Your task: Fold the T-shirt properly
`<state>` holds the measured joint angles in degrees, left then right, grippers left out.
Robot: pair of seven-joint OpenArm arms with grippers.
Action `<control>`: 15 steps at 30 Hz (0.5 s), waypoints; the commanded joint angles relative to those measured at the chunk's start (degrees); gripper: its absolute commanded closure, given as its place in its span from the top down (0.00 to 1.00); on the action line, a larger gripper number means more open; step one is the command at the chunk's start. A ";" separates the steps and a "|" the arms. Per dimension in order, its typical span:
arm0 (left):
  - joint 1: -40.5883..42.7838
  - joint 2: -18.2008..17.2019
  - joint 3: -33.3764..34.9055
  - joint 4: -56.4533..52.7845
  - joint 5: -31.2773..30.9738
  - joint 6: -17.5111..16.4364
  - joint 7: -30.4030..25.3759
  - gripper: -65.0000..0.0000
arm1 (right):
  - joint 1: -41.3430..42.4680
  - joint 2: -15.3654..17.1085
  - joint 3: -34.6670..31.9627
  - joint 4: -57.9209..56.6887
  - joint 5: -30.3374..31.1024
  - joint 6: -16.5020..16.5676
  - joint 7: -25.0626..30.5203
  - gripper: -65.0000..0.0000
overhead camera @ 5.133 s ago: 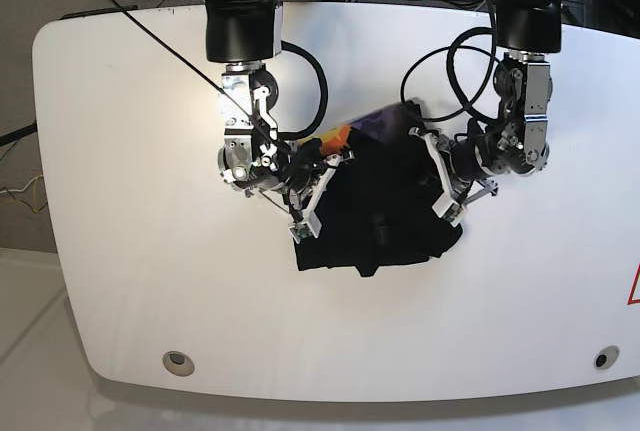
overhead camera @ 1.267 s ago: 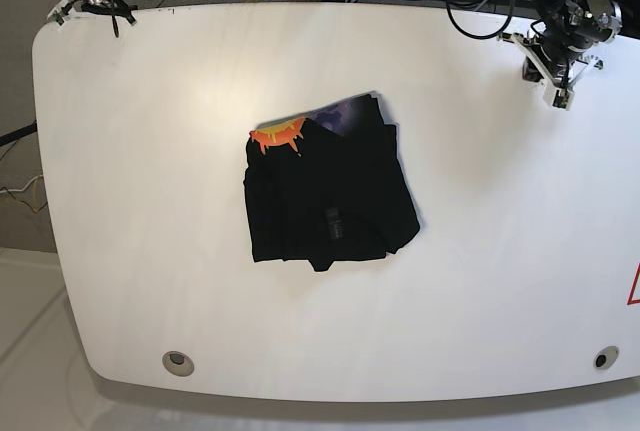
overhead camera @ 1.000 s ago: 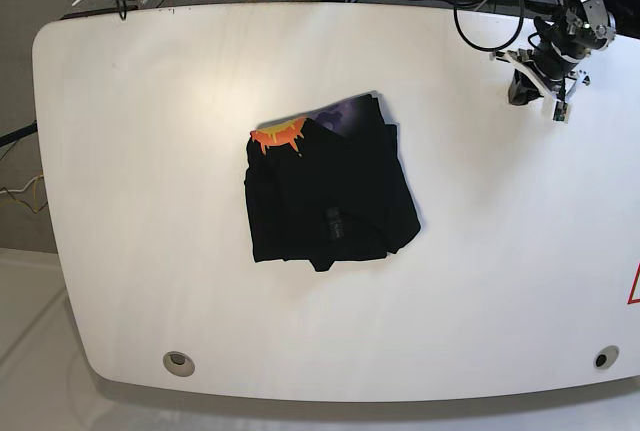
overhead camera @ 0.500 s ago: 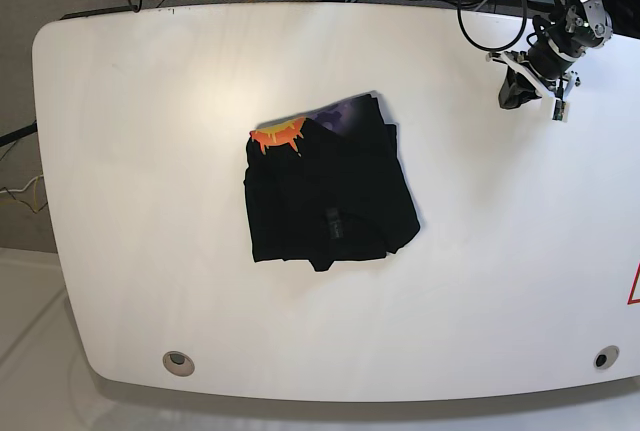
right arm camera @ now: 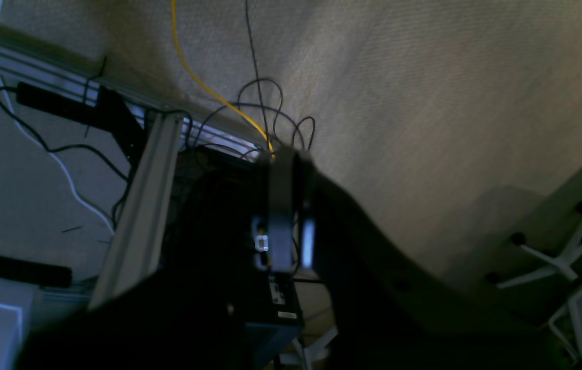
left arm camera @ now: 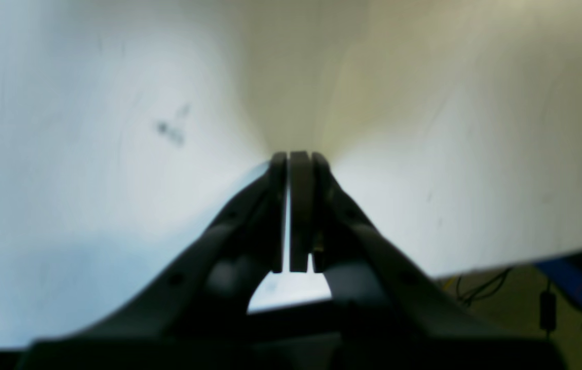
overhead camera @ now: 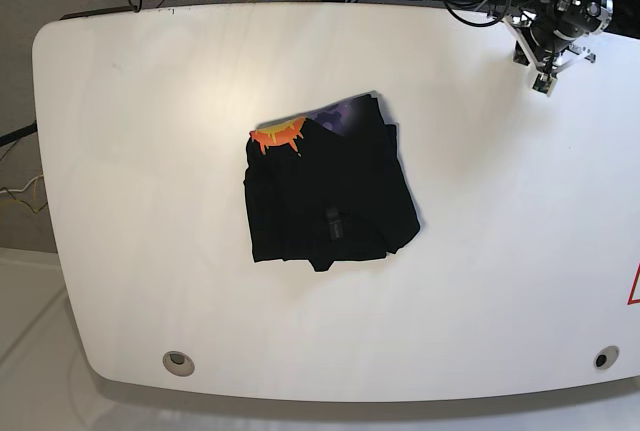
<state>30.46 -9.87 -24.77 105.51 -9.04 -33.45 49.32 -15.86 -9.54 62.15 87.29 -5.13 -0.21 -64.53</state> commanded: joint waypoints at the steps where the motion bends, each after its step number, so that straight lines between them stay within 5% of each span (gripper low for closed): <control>1: 1.06 -0.29 -0.68 0.90 0.64 0.18 1.54 0.00 | -0.10 0.54 -0.04 0.85 -0.37 -0.19 0.31 0.00; 15: 7.65 -0.29 -5.25 1.34 0.64 0.18 8.92 0.00 | -0.01 0.54 -0.13 0.67 -0.28 -0.19 0.31 0.00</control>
<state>35.81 -9.93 -29.54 106.96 -9.91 -33.04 54.63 -15.75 -9.52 61.89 87.26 -5.15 -0.21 -64.53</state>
